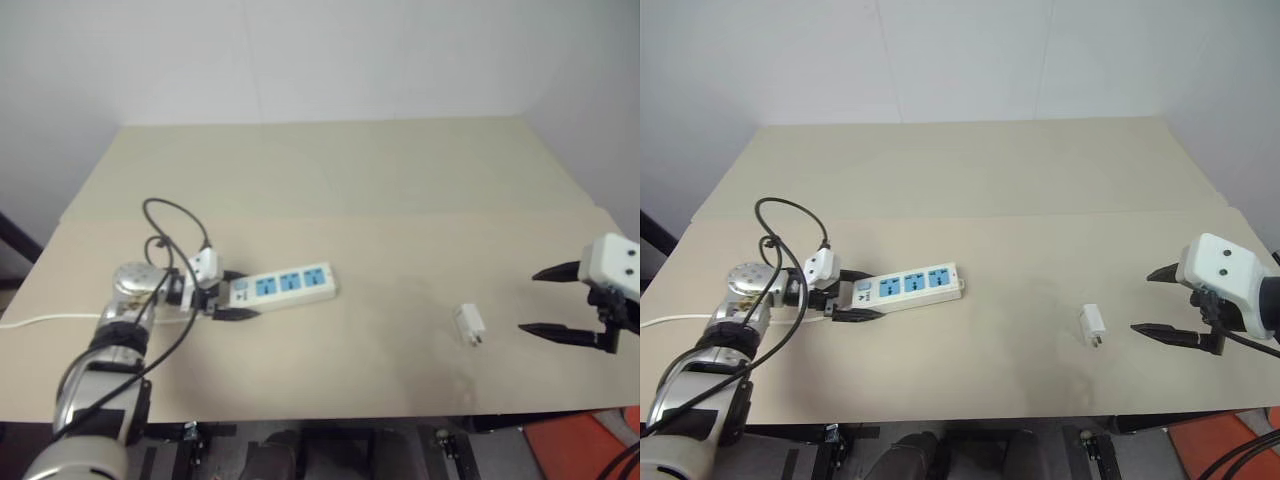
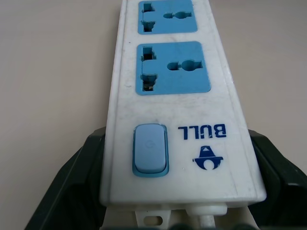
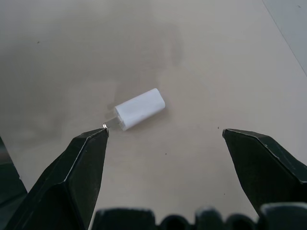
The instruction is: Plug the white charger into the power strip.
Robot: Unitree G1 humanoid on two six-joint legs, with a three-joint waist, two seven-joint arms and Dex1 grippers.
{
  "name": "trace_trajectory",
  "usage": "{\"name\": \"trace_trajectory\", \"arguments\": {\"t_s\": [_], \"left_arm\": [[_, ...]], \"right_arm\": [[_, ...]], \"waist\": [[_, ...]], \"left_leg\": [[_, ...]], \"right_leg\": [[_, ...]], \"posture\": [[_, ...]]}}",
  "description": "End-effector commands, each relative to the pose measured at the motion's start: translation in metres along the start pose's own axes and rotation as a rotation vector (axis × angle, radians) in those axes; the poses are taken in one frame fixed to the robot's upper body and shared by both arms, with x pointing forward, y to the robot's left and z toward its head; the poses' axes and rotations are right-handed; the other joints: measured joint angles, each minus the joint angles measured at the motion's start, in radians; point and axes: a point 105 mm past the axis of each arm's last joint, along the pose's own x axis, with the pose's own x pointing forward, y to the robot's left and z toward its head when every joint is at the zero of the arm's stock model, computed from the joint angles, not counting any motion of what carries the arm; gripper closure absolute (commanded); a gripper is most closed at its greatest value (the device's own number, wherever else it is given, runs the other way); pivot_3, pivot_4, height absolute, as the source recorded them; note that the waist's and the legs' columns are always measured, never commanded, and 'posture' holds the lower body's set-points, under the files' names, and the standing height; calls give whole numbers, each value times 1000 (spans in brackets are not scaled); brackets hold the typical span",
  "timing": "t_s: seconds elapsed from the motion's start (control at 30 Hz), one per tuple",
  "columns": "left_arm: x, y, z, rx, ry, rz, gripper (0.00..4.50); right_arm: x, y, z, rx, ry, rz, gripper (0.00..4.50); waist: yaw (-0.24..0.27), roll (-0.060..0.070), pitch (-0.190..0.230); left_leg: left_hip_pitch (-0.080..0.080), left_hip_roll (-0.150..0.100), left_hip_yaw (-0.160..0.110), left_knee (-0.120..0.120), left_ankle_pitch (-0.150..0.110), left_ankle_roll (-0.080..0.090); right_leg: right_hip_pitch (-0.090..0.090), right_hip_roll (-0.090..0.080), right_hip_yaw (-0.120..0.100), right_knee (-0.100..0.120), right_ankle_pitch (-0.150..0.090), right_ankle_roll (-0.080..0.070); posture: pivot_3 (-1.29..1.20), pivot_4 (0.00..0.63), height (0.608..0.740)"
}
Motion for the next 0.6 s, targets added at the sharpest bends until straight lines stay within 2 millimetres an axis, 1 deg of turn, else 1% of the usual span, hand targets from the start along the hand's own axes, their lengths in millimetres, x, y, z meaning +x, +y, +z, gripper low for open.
{"name": "trace_trajectory", "arguments": {"t_s": [0.03,0.1,0.3,0.47,0.6], "left_arm": [[11,13,24,42,1,-14,1149],[20,16,28,37,10,-17,1149],[49,32,55,59,10,18,1149],[67,32,58,97,53,24,1149],[66,29,57,136,77,10,1149]], "right_arm": [[-2,-1,9,-20,-24,-21,0],[-1,0,9,-19,-23,-24,0],[4,3,6,-5,-22,-32,0],[6,5,4,2,-13,-39,0],[4,6,4,6,-9,-44,0]], "waist": [[0,-1,0],[1,-1,0],[3,-2,1],[4,-2,1],[5,-3,2]], "left_leg": [[0,0,0,0,0,0],[0,0,0,0,0,0],[-1,0,0,1,1,-1],[-1,-1,0,1,3,-5],[-2,-1,0,1,3,-5]], "right_leg": [[0,0,0,0,0,0],[0,0,0,0,0,0],[1,0,-1,0,0,0],[1,0,0,1,0,0],[0,0,-1,1,0,0]], "posture": [[0,150,740],[0,150,740],[0,150,740],[0,150,740],[0,150,740]]}}
